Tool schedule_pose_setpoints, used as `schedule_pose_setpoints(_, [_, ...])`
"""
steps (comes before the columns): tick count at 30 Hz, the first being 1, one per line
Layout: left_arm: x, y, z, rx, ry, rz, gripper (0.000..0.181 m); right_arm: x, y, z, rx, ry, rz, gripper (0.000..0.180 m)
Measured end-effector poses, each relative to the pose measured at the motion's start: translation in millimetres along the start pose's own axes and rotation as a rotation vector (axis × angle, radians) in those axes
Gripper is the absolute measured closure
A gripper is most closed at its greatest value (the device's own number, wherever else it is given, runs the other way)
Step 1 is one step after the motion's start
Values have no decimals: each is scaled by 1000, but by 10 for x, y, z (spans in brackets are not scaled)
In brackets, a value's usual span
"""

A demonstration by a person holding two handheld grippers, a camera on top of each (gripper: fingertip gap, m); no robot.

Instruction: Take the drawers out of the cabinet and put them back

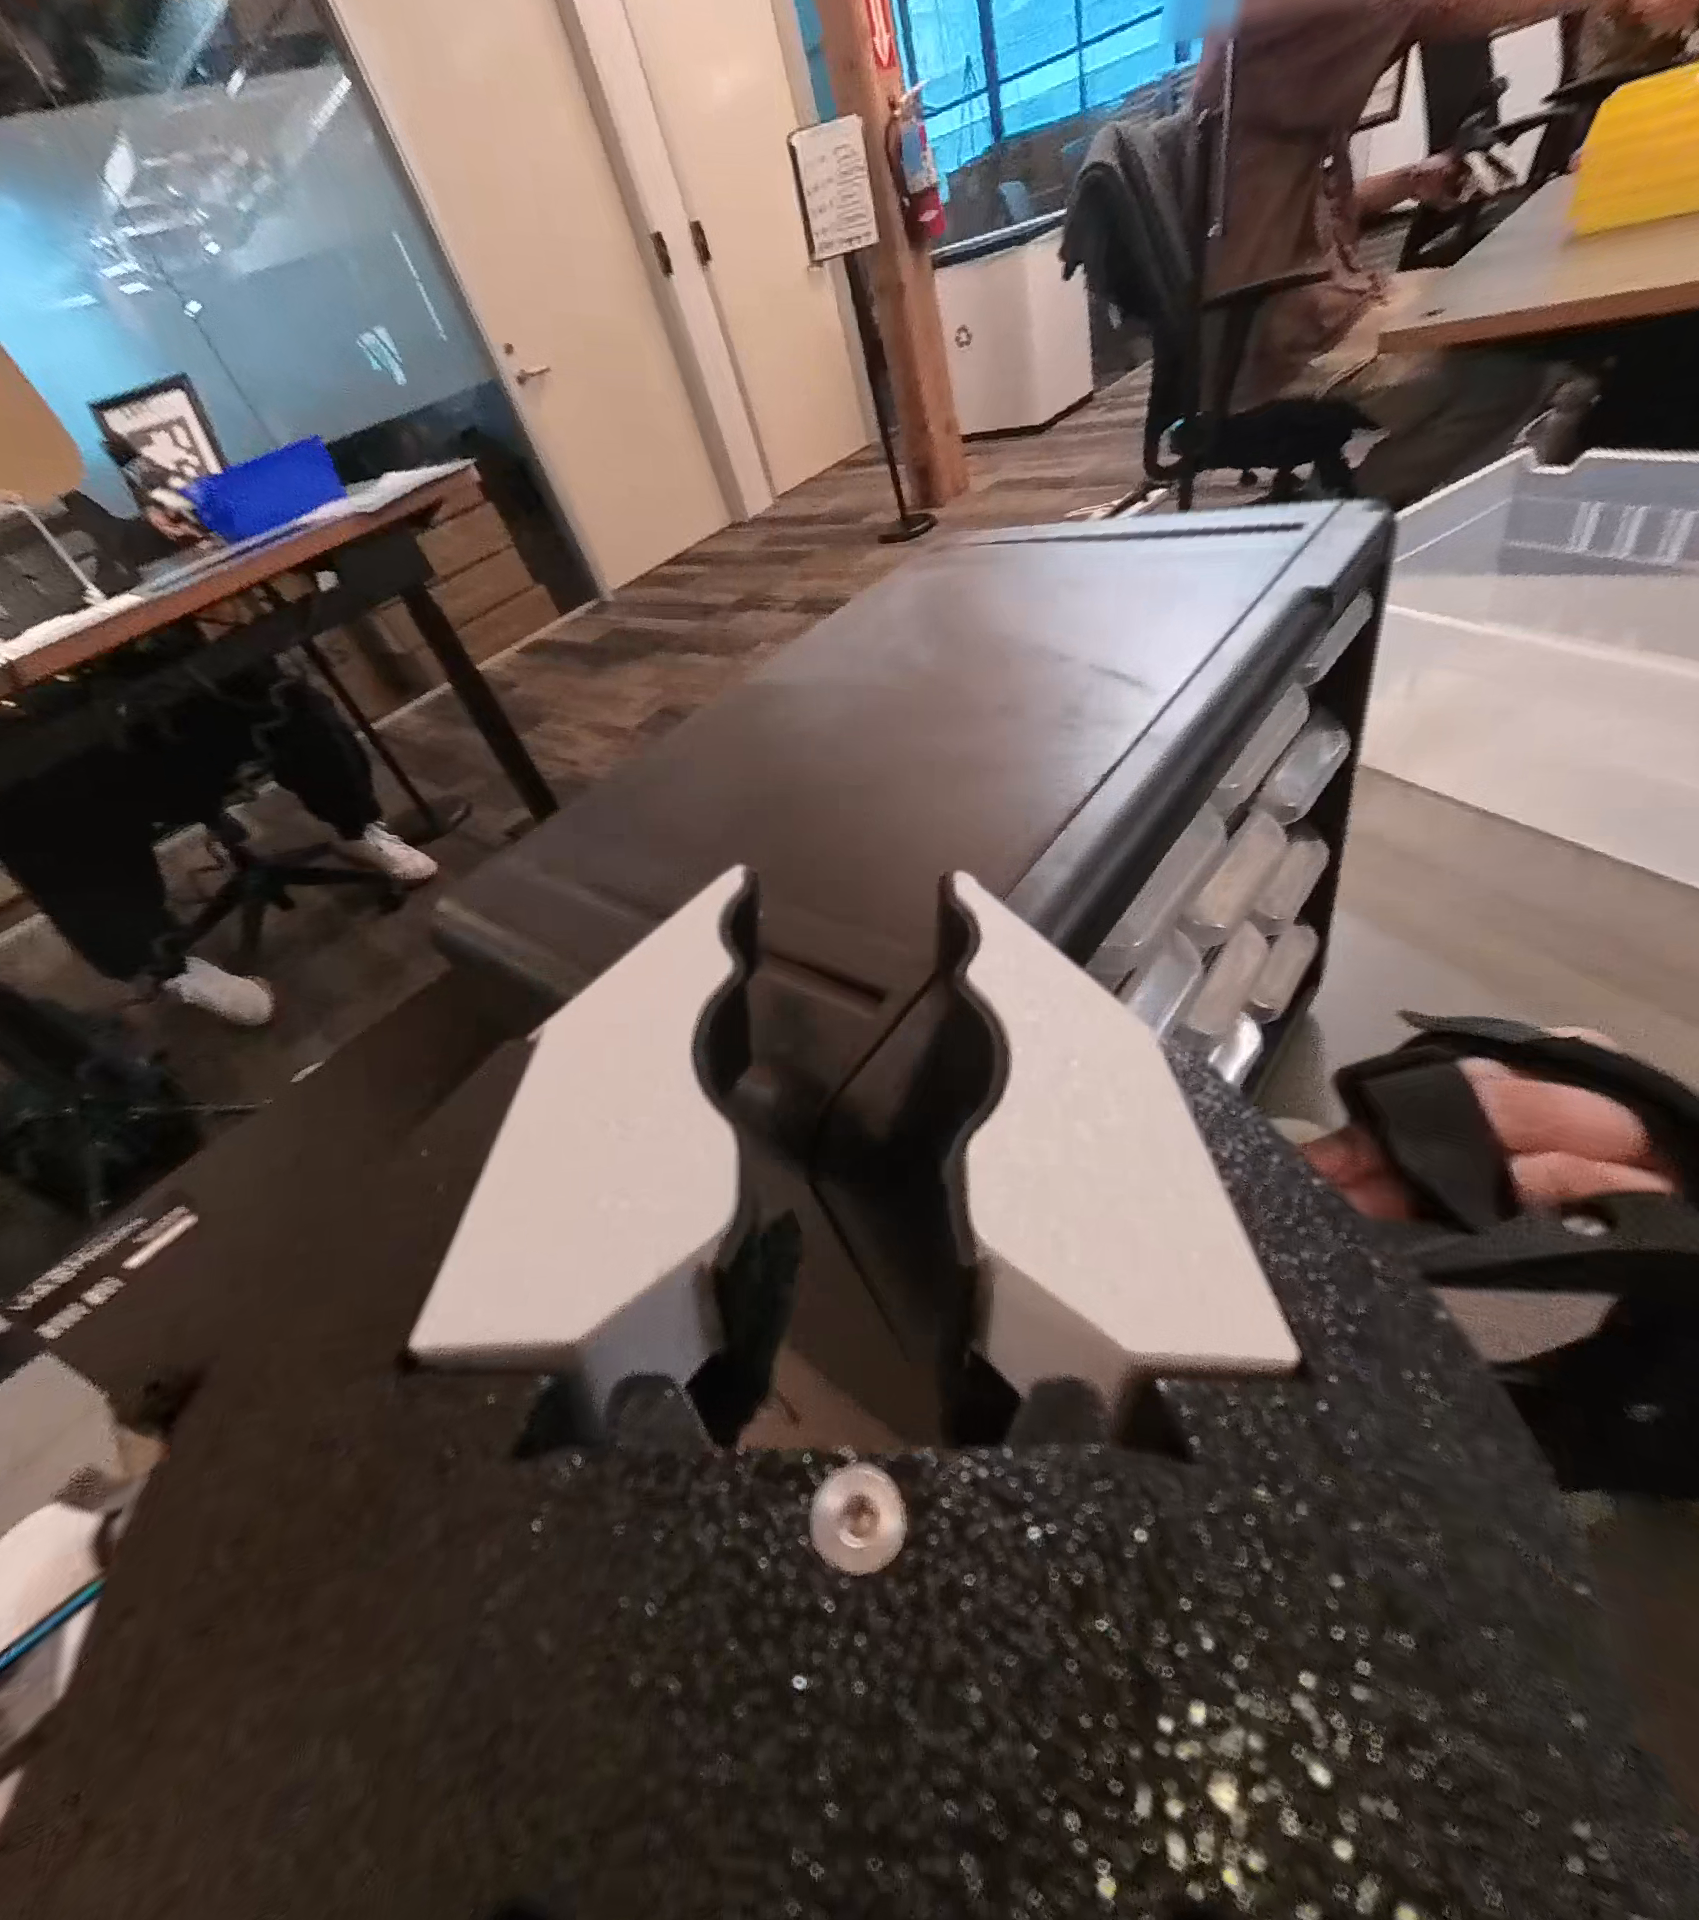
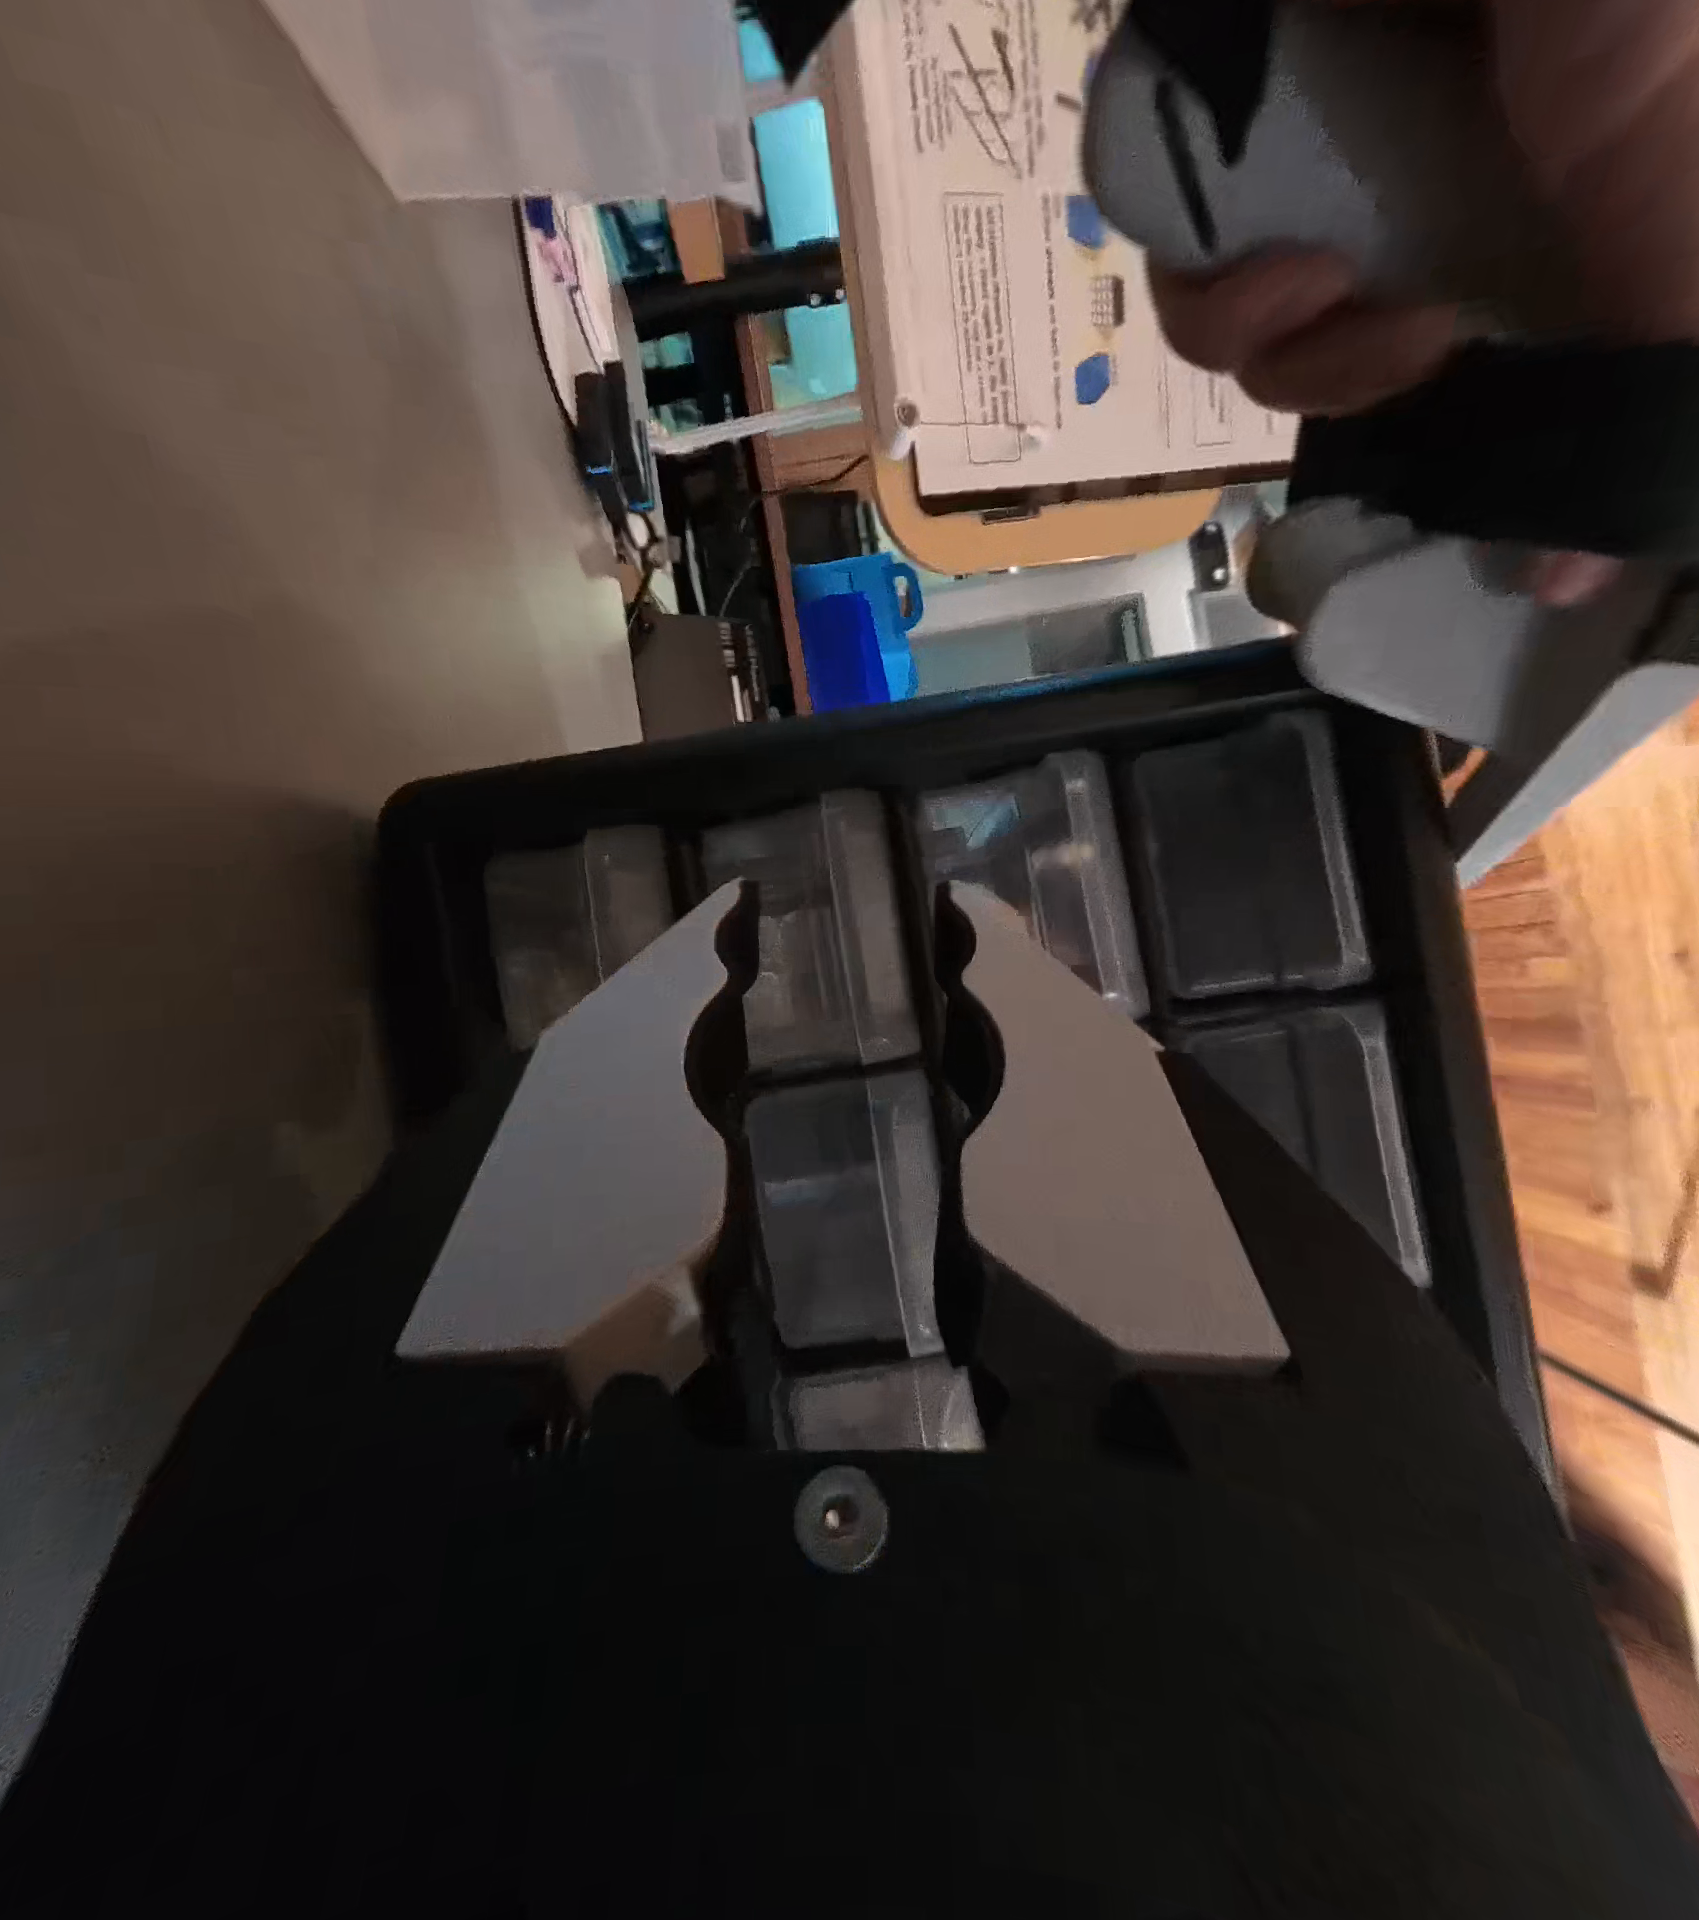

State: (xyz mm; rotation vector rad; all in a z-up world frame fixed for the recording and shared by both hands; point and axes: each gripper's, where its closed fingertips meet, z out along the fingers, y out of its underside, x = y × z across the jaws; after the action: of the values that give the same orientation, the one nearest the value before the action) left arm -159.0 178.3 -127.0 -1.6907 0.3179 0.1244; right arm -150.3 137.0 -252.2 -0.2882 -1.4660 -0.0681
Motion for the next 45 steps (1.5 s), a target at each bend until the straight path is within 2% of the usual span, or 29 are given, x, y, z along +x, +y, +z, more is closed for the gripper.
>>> schedule_pose_setpoints(4, [20,15,31,9,40,-66,157,29,82,46,-15,32,-60,154])
schedule_pose_setpoints(8, [13,20,34,8,50,-101,158,40,127,32,-20,31,-77,170])
schedule_pose_setpoints(13, [18,11,45,-30,-6,-31,159,43,100,-29,-8,30,-79,171])
schedule_pose_setpoints(17, [15,10,51,-35,-16,-32,160,28,-70,-278,27,23,-101,170])
schedule_pose_setpoints(19, [12,16,46,-36,-8,-53,160,40,-161,-385,74,44,-75,128])
schedule_pose_setpoints(20, [8,19,43,-39,-8,-58,160,38,-179,-411,93,46,-54,116])
schedule_pose_setpoints(22, [2,17,43,-45,-18,-47,160,20,-174,-386,114,33,-26,98])
schedule_pose_setpoints(24, [12,13,51,-48,-20,-40,161,0,-99,-271,79,23,-29,93])
schedule_pose_setpoints(28, [10,11,58,-49,-25,-39,160,1,-3,-97,7,42,-51,102])
schedule_pose_setpoints(29, [10,12,59,-47,-23,-40,159,-5,-16,-95,15,36,-39,109])
schedule_pose_setpoints(31, [9,13,58,-44,-19,-47,159,-69,-32,-122,28,-7,-33,134])
schedule_pose_setpoints(34, [10,14,56,-44,-19,-48,159,-106,-63,-192,20,-21,-61,135])
schedule_pose_setpoints(45, [9,16,58,-39,-6,-63,158,-110,-560,-676,122,-72,-93,135])
